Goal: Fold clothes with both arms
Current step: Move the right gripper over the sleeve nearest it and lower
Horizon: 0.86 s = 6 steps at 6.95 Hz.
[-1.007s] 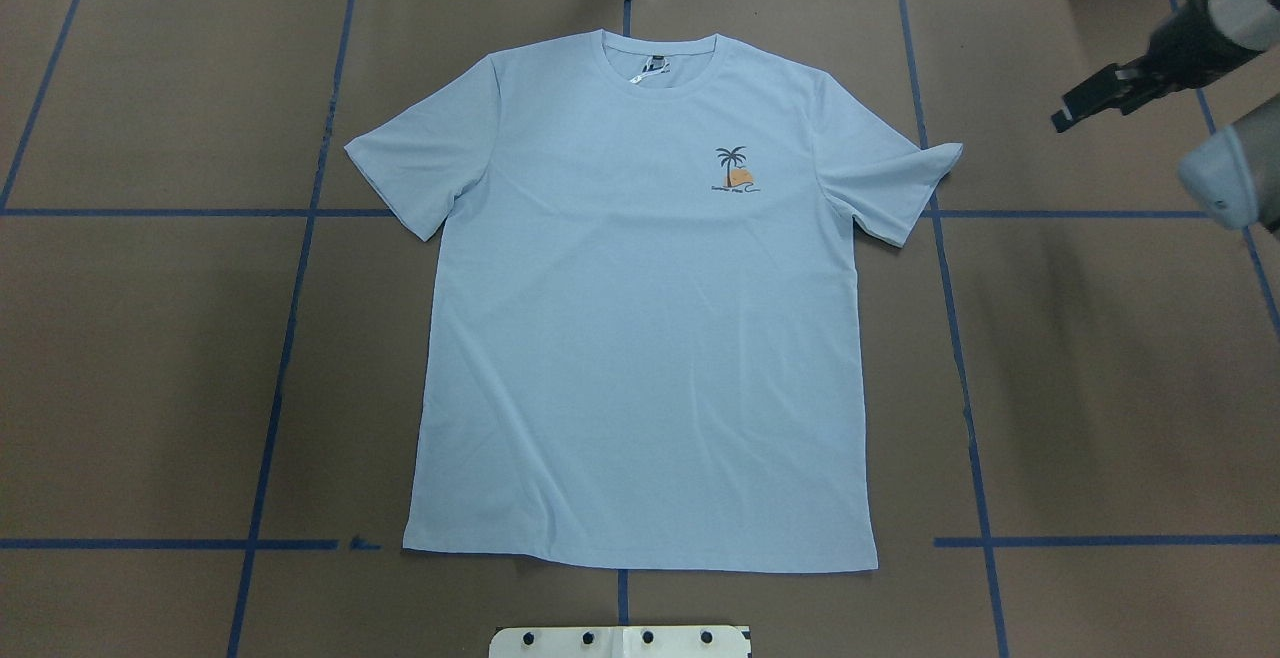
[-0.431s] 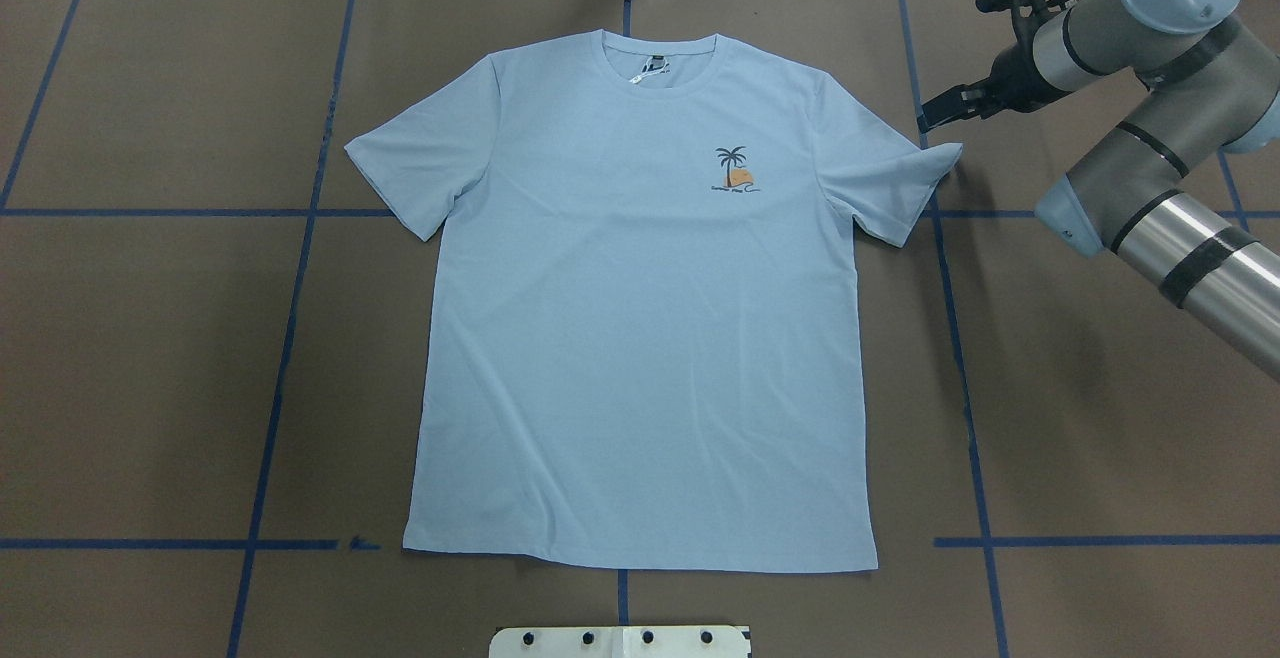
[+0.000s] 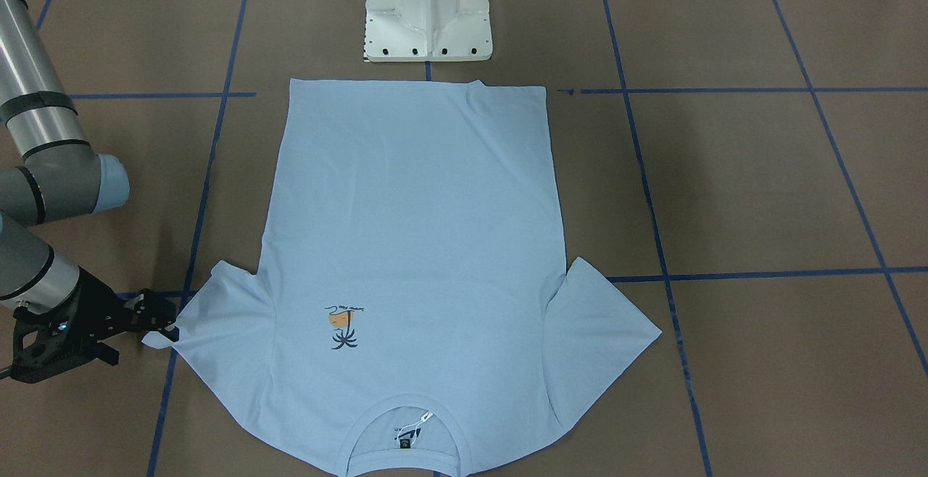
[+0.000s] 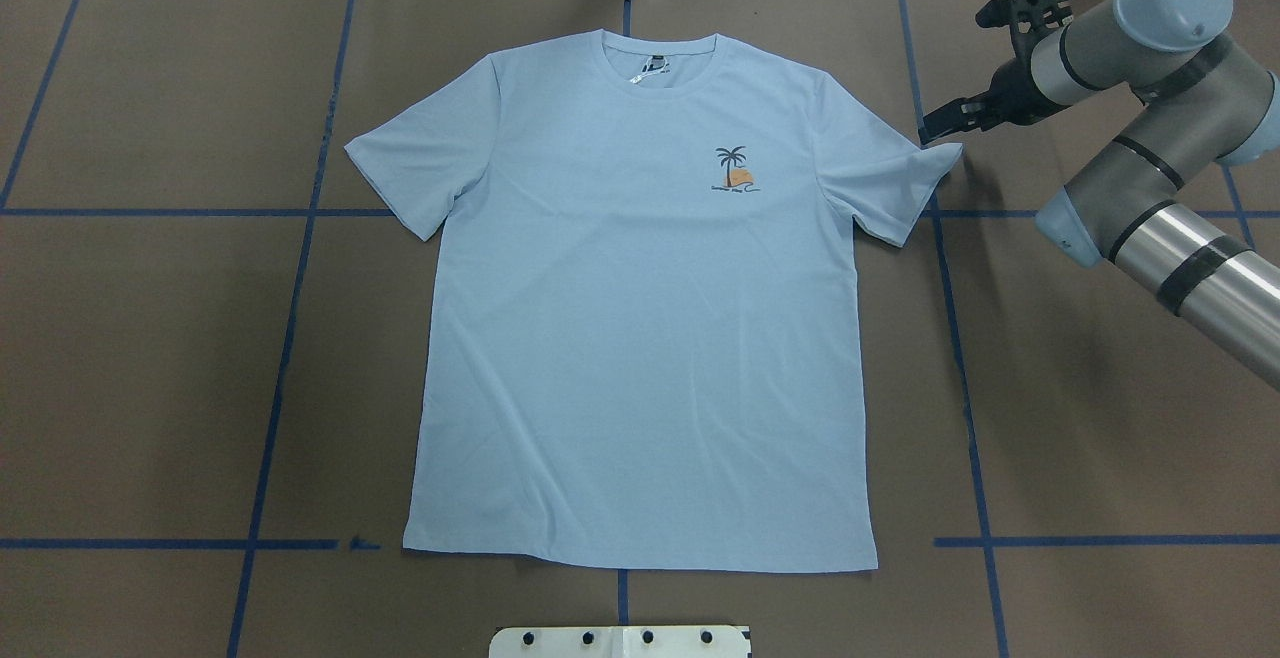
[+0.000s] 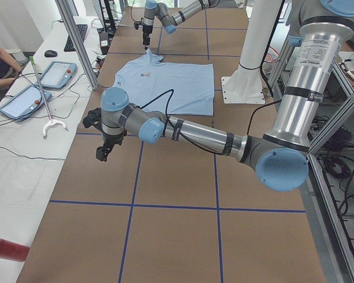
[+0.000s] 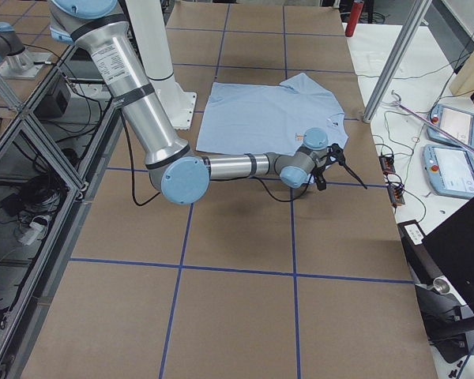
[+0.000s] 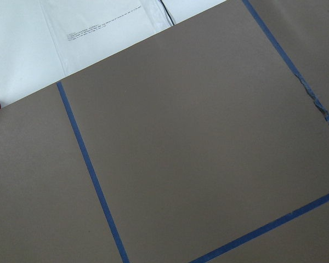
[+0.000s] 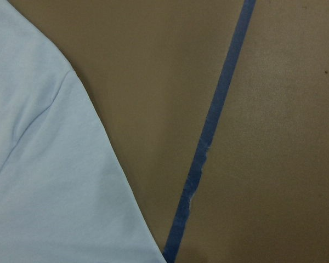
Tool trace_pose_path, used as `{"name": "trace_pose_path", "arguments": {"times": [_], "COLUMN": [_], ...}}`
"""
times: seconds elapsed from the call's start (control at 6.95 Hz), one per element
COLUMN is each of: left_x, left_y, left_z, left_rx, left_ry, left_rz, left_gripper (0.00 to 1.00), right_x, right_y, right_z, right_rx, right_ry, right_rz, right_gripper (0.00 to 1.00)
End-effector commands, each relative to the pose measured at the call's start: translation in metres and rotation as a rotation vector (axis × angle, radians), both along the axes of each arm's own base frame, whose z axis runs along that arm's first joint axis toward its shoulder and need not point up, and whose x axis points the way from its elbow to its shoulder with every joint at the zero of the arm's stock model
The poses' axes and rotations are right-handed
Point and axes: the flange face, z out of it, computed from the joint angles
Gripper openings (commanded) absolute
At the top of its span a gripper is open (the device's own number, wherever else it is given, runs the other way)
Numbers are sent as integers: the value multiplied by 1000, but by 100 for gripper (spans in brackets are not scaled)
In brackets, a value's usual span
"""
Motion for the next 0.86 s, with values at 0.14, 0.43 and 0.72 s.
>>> {"name": "trace_pose_path", "arguments": {"times": [0.14,0.43,0.72], "left_x": [0,-1,1], "left_y": [0,1,3], "left_z": [3,4,4], "left_rx": [-5,-6,-15], "left_ry": [0,-1,28], "left_rz": [0,-2,14], "left_gripper": [100,100,100], "right_x": [-15,-16,-12], "right_y": [10,15,13], "right_z": [3,3,4], "right_rx": [-22,-36,-52], "right_ry": [-6,-24,-26], "right_rz": [-22,-48,-57], "right_gripper": [91,73,52]}}
